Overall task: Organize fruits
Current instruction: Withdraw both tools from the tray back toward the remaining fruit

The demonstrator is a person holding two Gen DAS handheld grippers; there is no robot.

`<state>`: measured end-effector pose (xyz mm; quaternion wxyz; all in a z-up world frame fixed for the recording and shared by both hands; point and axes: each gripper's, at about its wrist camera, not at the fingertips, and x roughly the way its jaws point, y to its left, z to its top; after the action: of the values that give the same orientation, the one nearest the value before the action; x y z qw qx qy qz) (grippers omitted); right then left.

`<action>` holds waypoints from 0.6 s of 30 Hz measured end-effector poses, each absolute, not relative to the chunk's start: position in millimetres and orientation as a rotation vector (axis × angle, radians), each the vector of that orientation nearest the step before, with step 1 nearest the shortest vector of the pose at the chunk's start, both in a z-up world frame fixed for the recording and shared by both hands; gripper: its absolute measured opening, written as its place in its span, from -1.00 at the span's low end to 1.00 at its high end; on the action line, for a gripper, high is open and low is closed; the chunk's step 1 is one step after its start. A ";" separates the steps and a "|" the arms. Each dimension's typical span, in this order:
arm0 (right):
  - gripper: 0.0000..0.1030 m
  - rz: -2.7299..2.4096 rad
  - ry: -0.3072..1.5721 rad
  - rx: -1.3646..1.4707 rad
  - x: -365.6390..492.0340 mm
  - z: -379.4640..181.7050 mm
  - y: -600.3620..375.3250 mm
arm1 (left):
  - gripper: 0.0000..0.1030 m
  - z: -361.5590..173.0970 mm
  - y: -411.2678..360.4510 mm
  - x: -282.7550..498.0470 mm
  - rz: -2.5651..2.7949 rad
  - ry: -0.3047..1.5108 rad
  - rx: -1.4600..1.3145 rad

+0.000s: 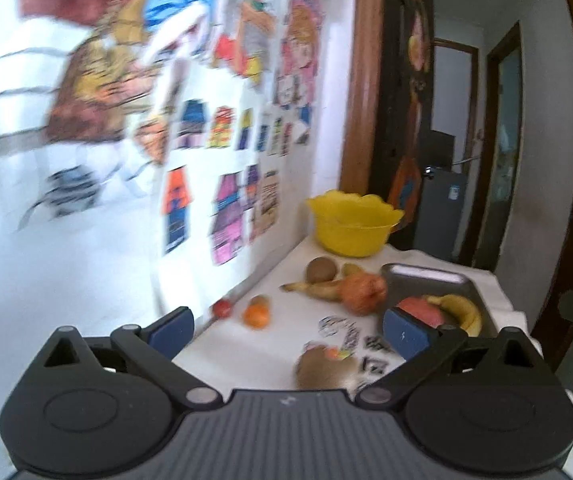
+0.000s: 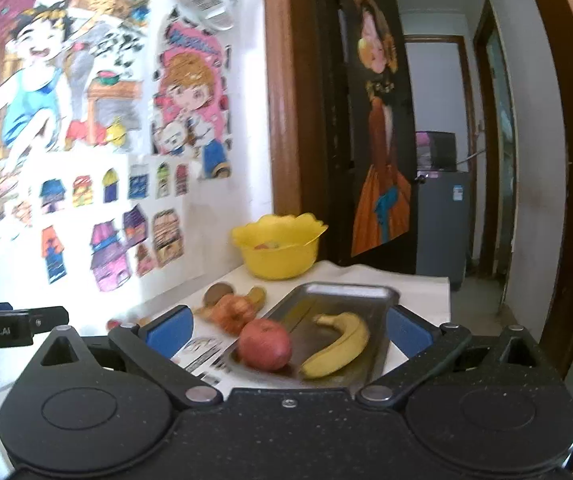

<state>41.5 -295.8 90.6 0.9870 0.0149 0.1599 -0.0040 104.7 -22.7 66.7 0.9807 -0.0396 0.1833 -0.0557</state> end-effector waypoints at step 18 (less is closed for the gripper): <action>0.99 0.058 0.568 0.020 28.9 32.9 -243.5 | 0.99 16.4 12.2 75.4 -0.081 0.506 -0.033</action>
<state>28.9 -243.5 32.9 0.9595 0.0100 0.2800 0.0288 75.4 12.2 16.4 0.9673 -0.0162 0.2500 -0.0400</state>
